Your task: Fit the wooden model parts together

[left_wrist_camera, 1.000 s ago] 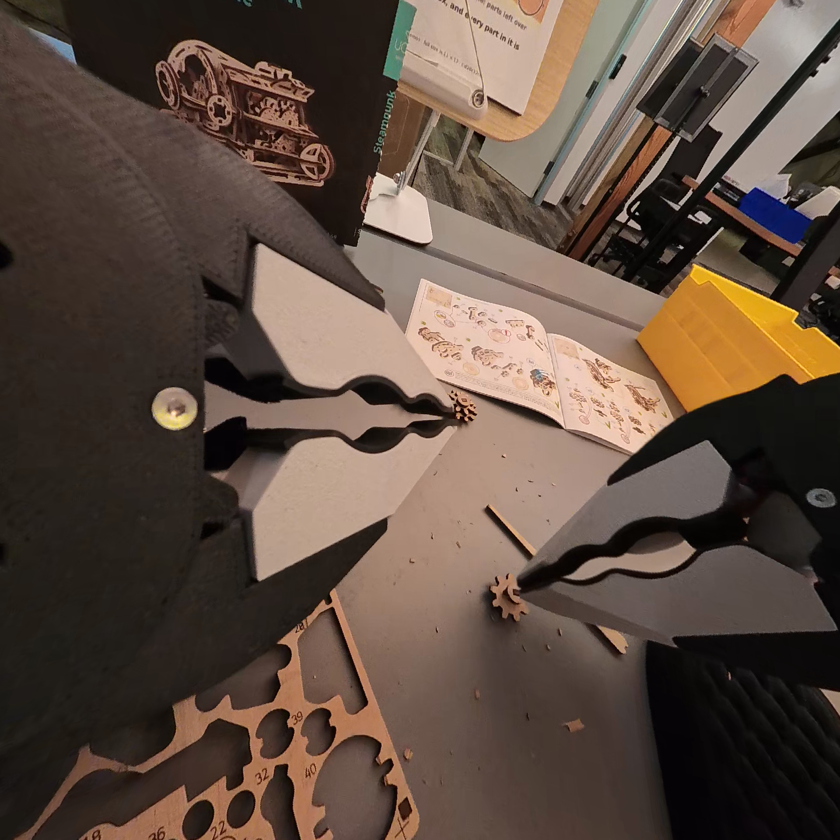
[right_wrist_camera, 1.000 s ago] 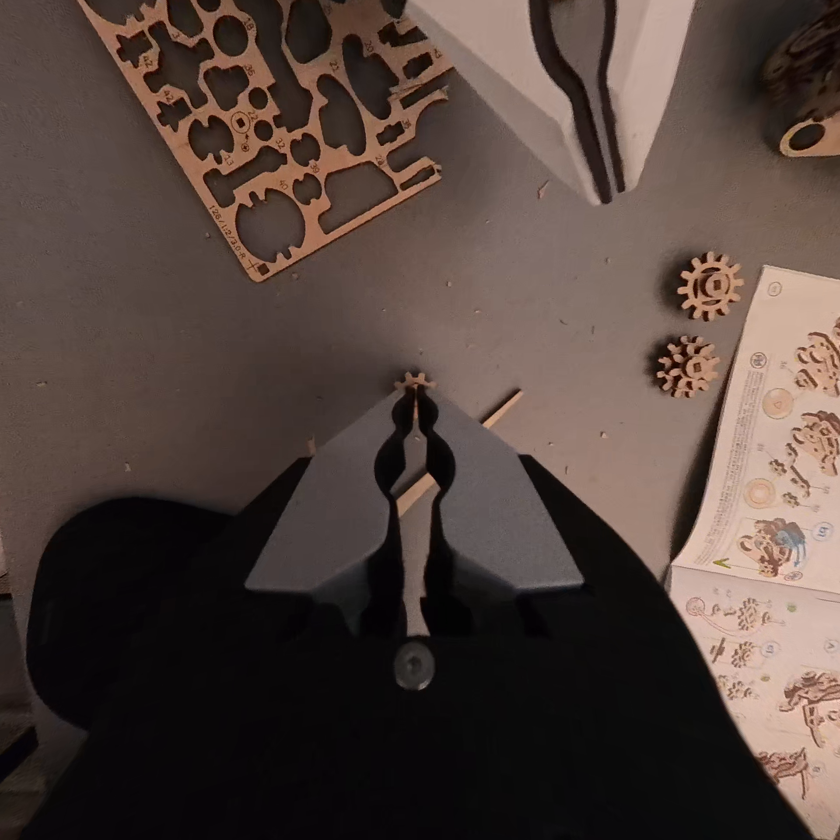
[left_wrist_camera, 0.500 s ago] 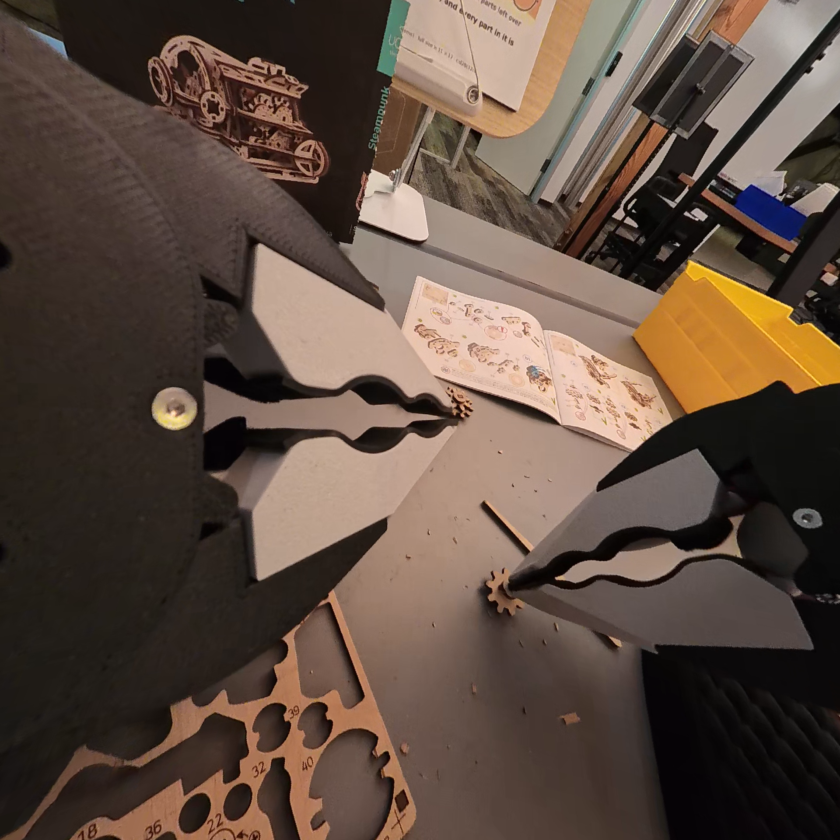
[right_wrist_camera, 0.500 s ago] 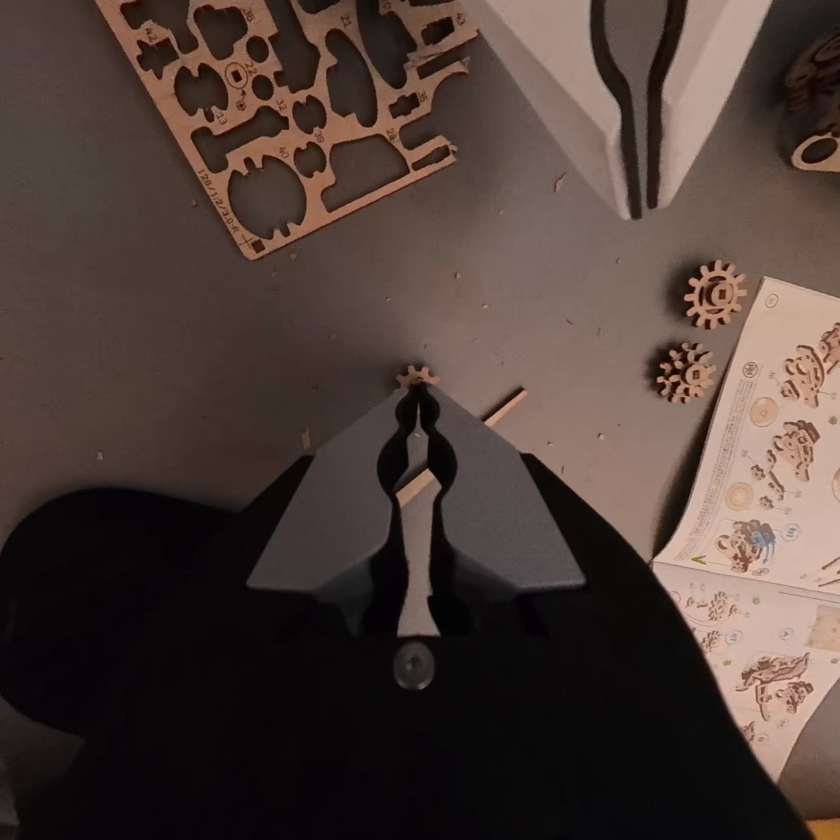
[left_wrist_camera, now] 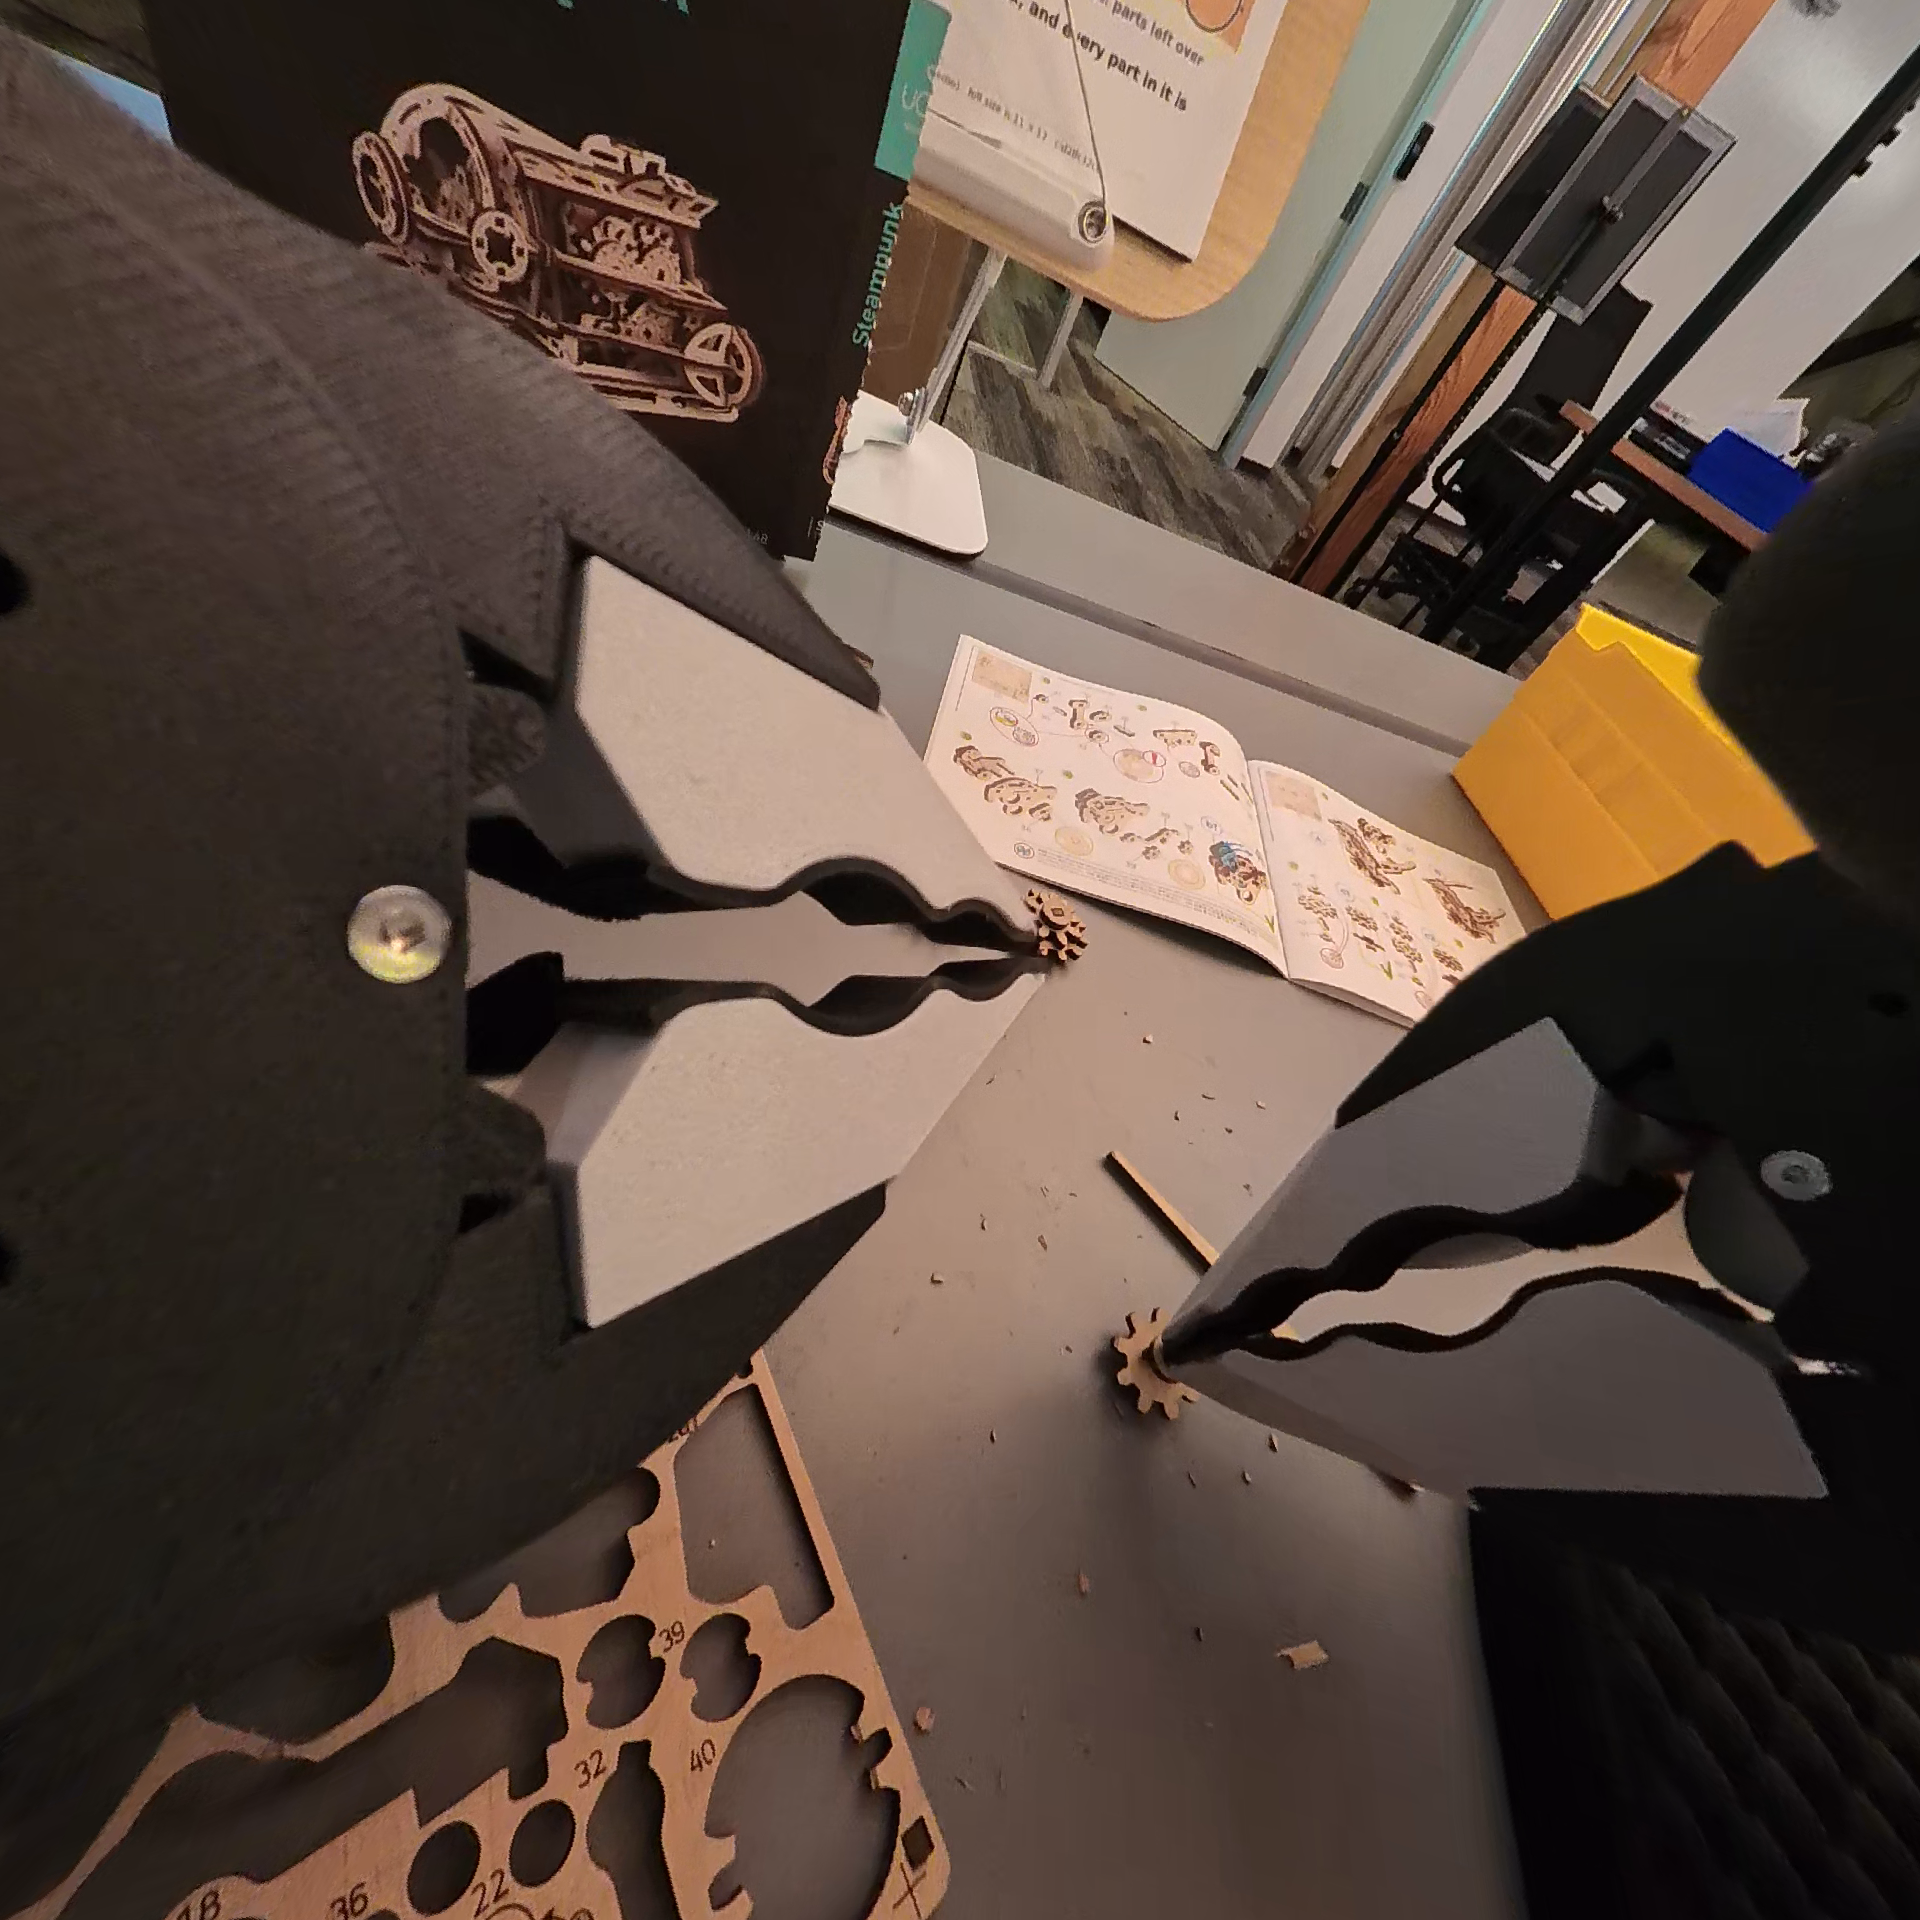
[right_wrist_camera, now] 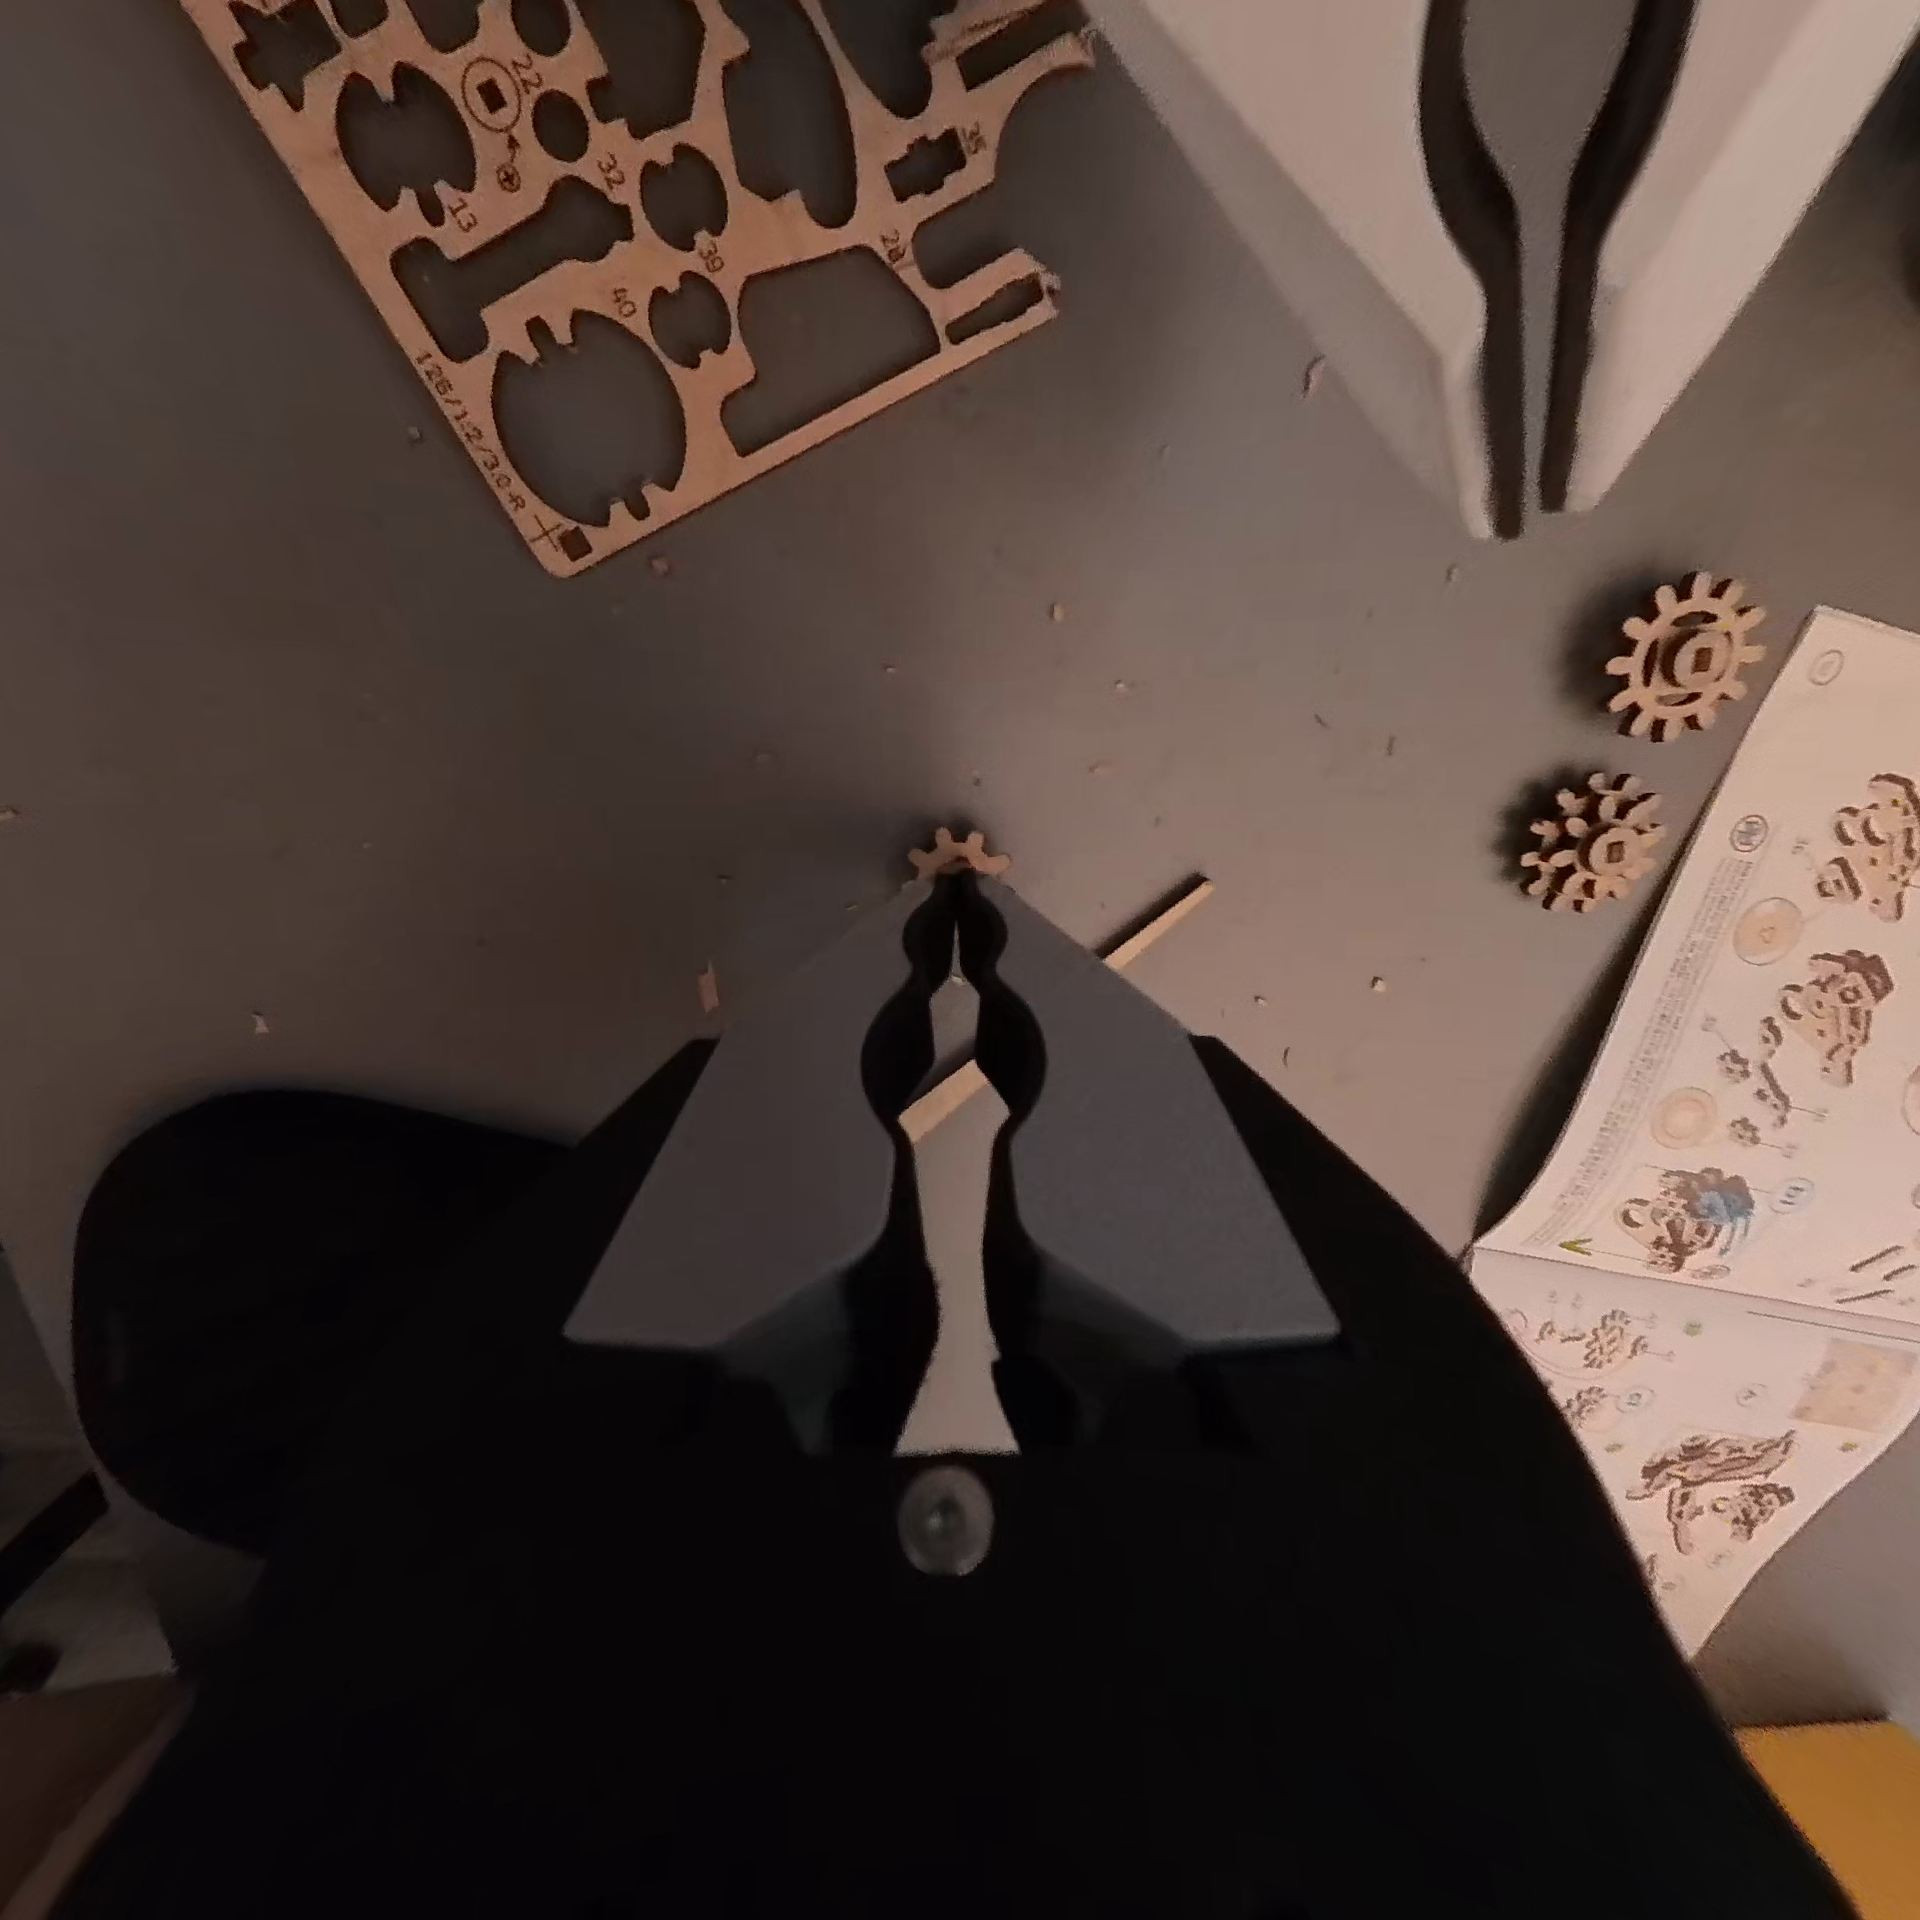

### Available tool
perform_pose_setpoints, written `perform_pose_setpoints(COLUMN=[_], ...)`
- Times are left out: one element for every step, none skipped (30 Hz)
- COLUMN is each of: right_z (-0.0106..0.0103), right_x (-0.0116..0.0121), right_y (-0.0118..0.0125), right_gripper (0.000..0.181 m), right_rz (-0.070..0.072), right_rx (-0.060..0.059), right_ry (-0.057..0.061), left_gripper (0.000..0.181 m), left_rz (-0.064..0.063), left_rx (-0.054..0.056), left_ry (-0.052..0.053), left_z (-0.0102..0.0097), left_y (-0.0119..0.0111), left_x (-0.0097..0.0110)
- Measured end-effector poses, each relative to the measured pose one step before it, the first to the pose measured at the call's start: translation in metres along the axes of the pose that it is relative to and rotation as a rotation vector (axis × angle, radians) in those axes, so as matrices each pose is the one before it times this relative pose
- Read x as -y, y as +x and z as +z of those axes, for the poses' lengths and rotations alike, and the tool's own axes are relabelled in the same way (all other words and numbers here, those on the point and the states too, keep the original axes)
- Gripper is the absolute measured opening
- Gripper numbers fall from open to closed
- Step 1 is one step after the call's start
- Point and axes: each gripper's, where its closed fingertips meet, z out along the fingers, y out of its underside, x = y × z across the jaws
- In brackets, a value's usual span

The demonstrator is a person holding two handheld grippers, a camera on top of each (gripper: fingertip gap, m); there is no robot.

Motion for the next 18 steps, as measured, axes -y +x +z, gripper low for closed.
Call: perform_pose_setpoints(right_z=[-0.00007,0.00004,-0.00003,-0.00002,0.00001,0.00004,0.00002,0.00007,0.00003,0.00005,-0.00003,0.00004,0.00001,0.00003,0.00005,0.0,-0.00006,0.00003], right_x=[-0.00017,-0.00007,0.00004,0.00009,0.00002,0.00002,0.00002,0.00001,-0.00003,0.00004,-0.00001,-0.00016,0.00007,0.00003,-0.00004,-0.00003,0.00006,0.00015], right_y=[-0.00002,0.00009,0.0,-0.00008,0.00002,0.00003,-0.00006,0.00003,-0.00011,0.00012,0.00008,-0.00007,0.00012,-0.00001,0.00005,0.0,-0.00002,0.00013], right_gripper=[0.001,0.001,0.001,0.001,0.001,0.001,0.001,0.001,0.001,0.001,0.001,0.001,0.001,0.001,0.001,0.001,0.001,0.001], right_rz=[-0.0012,-0.0025,0.0055,0.0021,-0.0028,-0.0053,-0.0078,-0.0049,0.0043,0.0043,0.0062,0.001,-0.0063,-0.0006,-0.0082,0.001,0.0016,0.0038], right_rx=[-0.0012,0.0004,0.0019,0.0016,-0.0006,-0.0056,-0.0085,-0.0075,0.0015,0.0089,0.0074,0.0031,-0.0023,-0.0051,-0.0055,0.0007,0.0047,0.0075], right_ry=[-0.0033,0.0016,0.0039,0.0014,-0.0027,-0.0064,-0.0083,-0.004,0.0001,-0.0045,-0.0031,-0.004,-0.0046,-0.0036,-0.0017,0.0025,0.0048,0.006], left_gripper=[0.0,0.0,0.0,0.0,0.0,0.0,0.0,0.0,0.0,0.0,0.0,0.0,0.0,0.0,0.0,0.0,0.0,0.0], left_rz=[-0.0006,-0.0006,-0.0017,-0.0031,-0.0042,-0.005,-0.0048,-0.0048,-0.0059,-0.0063,-0.0056,-0.0044,-0.0035,-0.0015,0.0,0.0,0.0002,0.0012], left_rx=[-0.0003,0.0027,0.0044,0.0041,0.0029,0.0013,0.0022,0.0047,0.004,0.0026,0.0032,0.0033,0.0022,0.0007,-0.0001,-0.0007,-0.0013,-0.0019], left_ry=[-0.001,0.0008,0.0011,0.0008,0.0025,0.0027,0.0015,0.0012,0.0016,0.0033,0.0038,0.0025,0.0031,0.0015,0.0008,0.0007,-0.0013,-0.002], left_z=[-0.00004,-0.00035,-0.00039,-0.00048,-0.00035,-0.00044,-0.00034,-0.00051,-0.00059,-0.00063,-0.00063,-0.00057,-0.0004,-0.00026,-0.0002,0.00016,0.00037,0.00031], left_y=[-0.00009,-0.00074,-0.00106,-0.00119,-0.00098,-0.00079,-0.00107,-0.00147,-0.00138,-0.00116,-0.00113,-0.00117,-0.00065,-0.00031,0.00002,0.00019,0.00037,0.00053], left_x=[-0.00027,0.0001,0.00012,-0.00005,0.00002,0.00006,-0.00011,-0.00027,-0.0002,0.0001,0.0003,0.00026,0.00047,0.00033,0.00026,0.00008,-0.00019,-0.00033])
